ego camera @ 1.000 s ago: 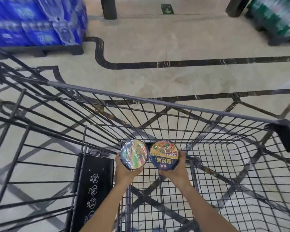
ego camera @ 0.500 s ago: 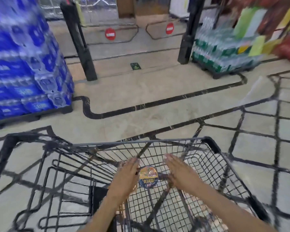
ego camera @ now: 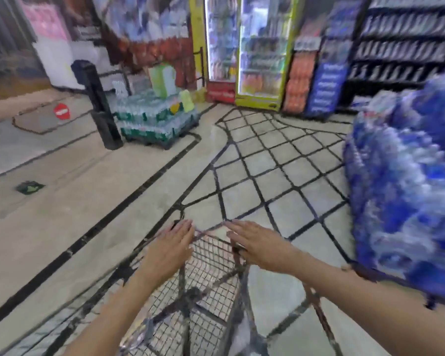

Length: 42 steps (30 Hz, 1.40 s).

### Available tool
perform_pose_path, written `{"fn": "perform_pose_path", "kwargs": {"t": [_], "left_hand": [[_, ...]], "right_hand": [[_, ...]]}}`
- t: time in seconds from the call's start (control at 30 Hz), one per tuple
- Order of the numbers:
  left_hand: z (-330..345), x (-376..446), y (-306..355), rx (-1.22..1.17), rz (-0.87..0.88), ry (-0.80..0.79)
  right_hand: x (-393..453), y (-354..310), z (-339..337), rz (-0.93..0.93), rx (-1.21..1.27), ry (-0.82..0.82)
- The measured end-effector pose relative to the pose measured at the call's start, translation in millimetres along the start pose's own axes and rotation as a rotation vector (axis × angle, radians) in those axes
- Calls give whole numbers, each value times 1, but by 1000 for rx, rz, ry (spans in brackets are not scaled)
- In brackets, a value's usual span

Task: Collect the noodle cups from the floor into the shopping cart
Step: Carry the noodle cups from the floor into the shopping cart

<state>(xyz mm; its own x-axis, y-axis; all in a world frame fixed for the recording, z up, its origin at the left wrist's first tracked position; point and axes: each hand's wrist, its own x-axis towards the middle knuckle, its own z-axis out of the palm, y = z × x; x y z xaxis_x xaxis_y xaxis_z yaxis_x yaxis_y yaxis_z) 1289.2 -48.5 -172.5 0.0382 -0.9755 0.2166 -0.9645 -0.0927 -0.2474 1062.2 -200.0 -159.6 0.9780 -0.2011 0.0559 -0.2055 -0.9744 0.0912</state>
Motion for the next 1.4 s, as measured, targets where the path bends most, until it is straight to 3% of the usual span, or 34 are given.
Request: {"fn": "perform_pose_path", "kwargs": {"t": [0.2,0.4,0.6,0.77,0.93,1.03,1.07,1.2,1.4], "left_hand": [[-56,123,168,-41,433,89],[-138,173,431,-88,890,257],[-211,135,727,-143,1318,408],[-275,47,922,-280,1610,483],[-328,-28,1073,-453,1830,518],[-353,-58,1154,-495,1931,570],[-358,-66,1180,-470,1950,523],[-378,-85,1285,-562,1999,593],[-431,-107,1434,-457,2096,593]], "right_hand": [[-208,64,-38,424,-138,-8],[-476,56,-71,870,-214,-73],[-756,-42,-98,1354,-317,-95],[-922,-169,-103,1832,-317,-122],[-1022,-266,-108,2228,-364,-95],[-1077,-303,-107,2357,-335,-56],[-1096,-311,-107,2403,-308,-50],[-1173,-318,-116,2547,-278,-32],[-1282,-322,-136,2703,-228,4]]}}
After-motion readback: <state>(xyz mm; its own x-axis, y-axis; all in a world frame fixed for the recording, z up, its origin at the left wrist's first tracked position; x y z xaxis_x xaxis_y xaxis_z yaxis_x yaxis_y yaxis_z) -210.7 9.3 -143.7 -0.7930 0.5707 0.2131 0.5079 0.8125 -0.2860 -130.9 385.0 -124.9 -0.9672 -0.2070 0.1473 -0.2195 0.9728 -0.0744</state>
